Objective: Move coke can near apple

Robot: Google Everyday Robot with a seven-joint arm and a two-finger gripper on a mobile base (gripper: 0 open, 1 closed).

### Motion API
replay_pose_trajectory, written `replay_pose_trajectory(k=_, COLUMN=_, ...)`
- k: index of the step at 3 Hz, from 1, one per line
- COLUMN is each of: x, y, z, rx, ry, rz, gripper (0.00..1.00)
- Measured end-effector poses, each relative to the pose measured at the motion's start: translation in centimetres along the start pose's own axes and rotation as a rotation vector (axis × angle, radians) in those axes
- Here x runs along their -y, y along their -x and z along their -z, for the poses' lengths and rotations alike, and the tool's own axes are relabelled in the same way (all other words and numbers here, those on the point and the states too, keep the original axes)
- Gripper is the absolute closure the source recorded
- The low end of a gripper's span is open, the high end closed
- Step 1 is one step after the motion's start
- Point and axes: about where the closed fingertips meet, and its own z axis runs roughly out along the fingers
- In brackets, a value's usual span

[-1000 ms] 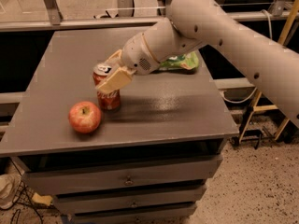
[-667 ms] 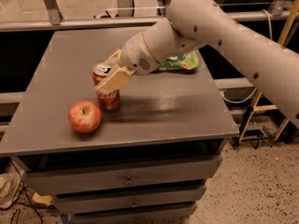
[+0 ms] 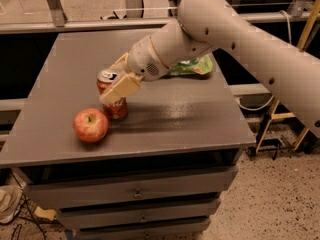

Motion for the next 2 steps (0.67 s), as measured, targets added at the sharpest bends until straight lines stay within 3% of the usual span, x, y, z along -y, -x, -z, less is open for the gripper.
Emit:
replay_pose_trajectory(k=1, x=-0.1, y=0.1, z=-0.1, rx=0.0, ry=0.003, rz=0.001, gripper=0.0)
replay_pose_trajectory(k=2, x=-0.5, y=0.3, z=1.0, rx=-0.044, ry=0.002, rz=0.026, gripper=0.0)
